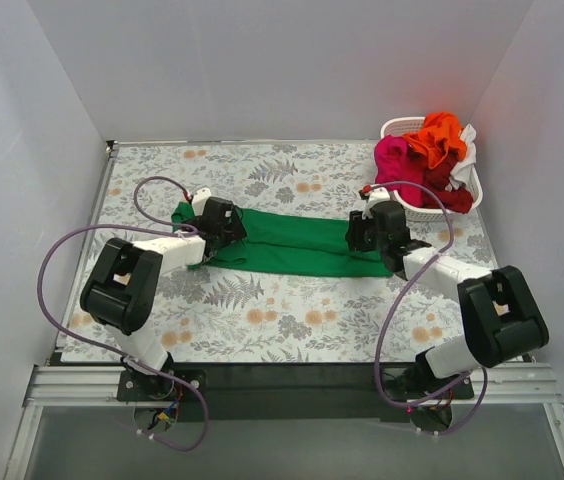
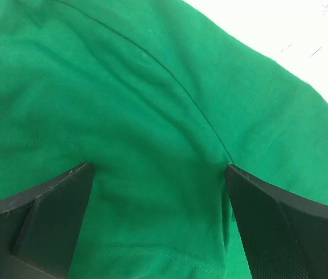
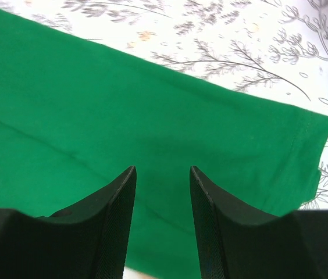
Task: Fold and stack the t-shirts
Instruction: Fold the tshirt
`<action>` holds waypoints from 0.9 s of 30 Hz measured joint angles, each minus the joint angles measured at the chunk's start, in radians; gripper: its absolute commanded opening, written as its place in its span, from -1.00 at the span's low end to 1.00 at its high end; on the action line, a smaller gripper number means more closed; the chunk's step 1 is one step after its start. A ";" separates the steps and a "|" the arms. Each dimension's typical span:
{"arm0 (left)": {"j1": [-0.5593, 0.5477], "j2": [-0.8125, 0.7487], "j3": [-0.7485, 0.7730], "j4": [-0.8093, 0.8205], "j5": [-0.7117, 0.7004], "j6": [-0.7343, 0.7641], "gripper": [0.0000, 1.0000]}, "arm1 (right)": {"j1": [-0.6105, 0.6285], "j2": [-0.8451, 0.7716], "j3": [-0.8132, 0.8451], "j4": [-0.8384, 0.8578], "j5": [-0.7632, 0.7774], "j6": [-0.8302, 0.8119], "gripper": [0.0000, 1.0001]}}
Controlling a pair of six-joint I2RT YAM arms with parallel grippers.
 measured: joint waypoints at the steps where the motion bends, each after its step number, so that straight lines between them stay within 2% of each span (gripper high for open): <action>1: 0.004 0.013 0.014 0.006 0.006 0.000 0.76 | -0.016 0.024 0.009 0.000 -0.005 0.002 -0.26; 8: 0.040 0.064 0.052 0.063 0.033 0.002 0.76 | -0.100 0.190 0.058 -0.001 -0.045 0.016 -0.29; 19: 0.124 0.068 0.056 0.100 0.121 0.020 0.76 | -0.153 0.327 0.183 0.026 -0.076 0.047 -0.35; 24: 0.140 0.112 0.115 0.084 0.135 0.049 0.76 | -0.158 0.341 0.201 0.023 -0.093 0.066 -0.39; 27: 0.147 0.167 0.189 0.063 0.134 0.068 0.76 | -0.134 0.303 0.155 0.026 -0.070 0.085 -0.39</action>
